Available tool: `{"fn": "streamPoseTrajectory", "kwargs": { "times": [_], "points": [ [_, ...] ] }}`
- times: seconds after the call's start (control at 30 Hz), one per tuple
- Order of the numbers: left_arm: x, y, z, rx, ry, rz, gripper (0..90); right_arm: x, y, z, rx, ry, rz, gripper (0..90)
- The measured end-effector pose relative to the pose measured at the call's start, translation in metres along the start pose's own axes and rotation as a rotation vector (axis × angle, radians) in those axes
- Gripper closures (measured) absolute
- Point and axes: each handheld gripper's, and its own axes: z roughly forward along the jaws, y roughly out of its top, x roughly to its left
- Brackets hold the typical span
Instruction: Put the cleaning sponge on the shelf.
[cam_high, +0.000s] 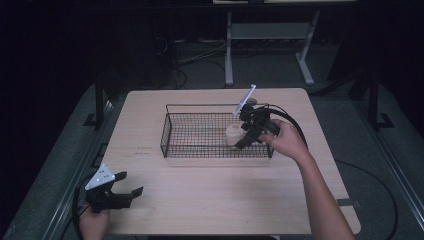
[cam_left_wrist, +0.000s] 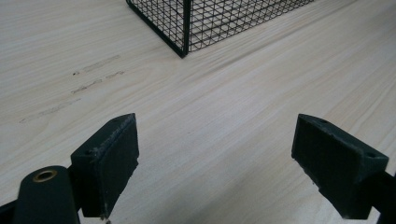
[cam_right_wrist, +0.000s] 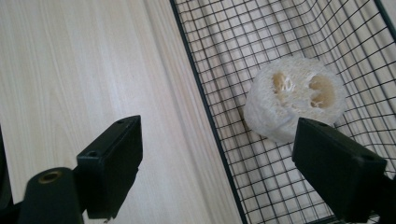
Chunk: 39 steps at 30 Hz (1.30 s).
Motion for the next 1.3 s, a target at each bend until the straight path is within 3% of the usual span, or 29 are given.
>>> {"fn": "streamPoseTrajectory", "kwargs": {
  "times": [0.23,0.57,1.0,1.13,1.3],
  "points": [
    [0.000,0.000,0.000,0.001,0.001,0.001,13.7,0.006,-0.007,0.001,-0.011,0.015,0.007,16.0],
    [-0.001,0.000,0.001,0.004,-0.002,0.003,13.7,0.017,-0.017,0.006,-0.025,0.025,-0.029,15.9],
    [-0.001,0.000,0.000,0.002,-0.001,0.003,13.7,0.038,-0.014,0.007,0.020,0.013,-0.087,15.4],
    [-0.001,0.000,0.000,0.002,-0.001,0.003,13.7,0.041,-0.018,0.006,-0.003,0.038,-0.080,15.3],
    [-0.001,0.000,0.000,0.002,-0.002,0.002,13.7,0.041,-0.026,0.009,0.004,0.027,-0.069,15.3]
  ]
}}
